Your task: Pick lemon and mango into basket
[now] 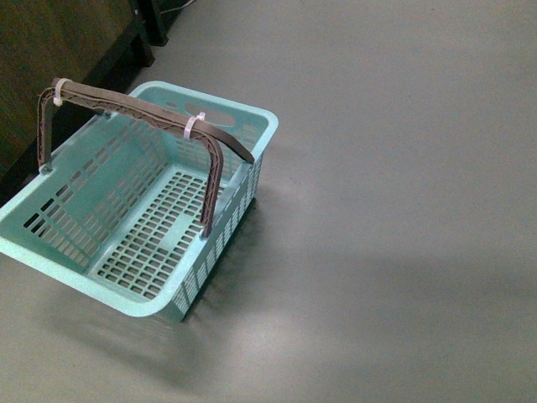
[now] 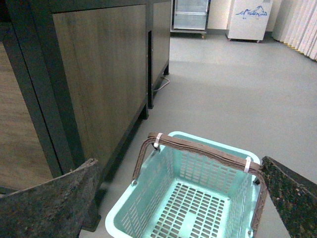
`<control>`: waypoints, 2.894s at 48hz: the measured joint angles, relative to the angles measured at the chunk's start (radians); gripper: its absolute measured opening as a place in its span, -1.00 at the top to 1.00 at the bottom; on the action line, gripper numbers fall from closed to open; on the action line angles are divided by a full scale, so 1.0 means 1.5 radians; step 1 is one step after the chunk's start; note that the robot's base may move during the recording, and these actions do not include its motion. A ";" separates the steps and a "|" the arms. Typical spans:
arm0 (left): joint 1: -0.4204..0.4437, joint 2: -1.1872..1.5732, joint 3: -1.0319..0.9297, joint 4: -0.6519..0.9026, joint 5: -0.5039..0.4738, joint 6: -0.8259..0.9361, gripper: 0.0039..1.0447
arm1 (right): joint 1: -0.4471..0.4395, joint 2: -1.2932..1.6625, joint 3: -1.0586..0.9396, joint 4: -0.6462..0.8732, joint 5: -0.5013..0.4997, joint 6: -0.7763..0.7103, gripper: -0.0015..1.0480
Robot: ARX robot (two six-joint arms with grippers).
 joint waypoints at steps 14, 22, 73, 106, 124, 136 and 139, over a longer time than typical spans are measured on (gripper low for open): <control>0.103 0.378 0.122 -0.077 0.226 -0.497 -0.87 | 0.000 0.000 0.000 0.000 -0.002 0.000 -0.83; 0.136 0.636 0.157 0.143 0.239 -0.644 -0.87 | 0.000 0.000 0.000 0.000 -0.002 0.000 -0.83; -0.061 1.562 0.836 0.346 0.157 -0.842 -0.80 | 0.000 0.000 0.000 0.000 -0.002 0.000 -0.83; -0.079 1.534 0.774 0.322 0.106 -0.896 0.73 | 0.000 0.000 0.000 0.000 -0.002 0.000 -0.83; -0.066 1.193 0.582 0.279 0.100 -0.967 0.73 | 0.000 0.000 0.000 0.000 -0.002 0.000 -0.83; -0.033 0.852 0.531 0.053 0.103 -0.987 0.73 | 0.000 0.000 0.000 0.000 -0.002 0.000 -0.83; -0.031 0.810 0.531 0.023 0.106 -0.989 0.73 | 0.000 0.000 0.000 0.000 -0.002 0.000 -0.83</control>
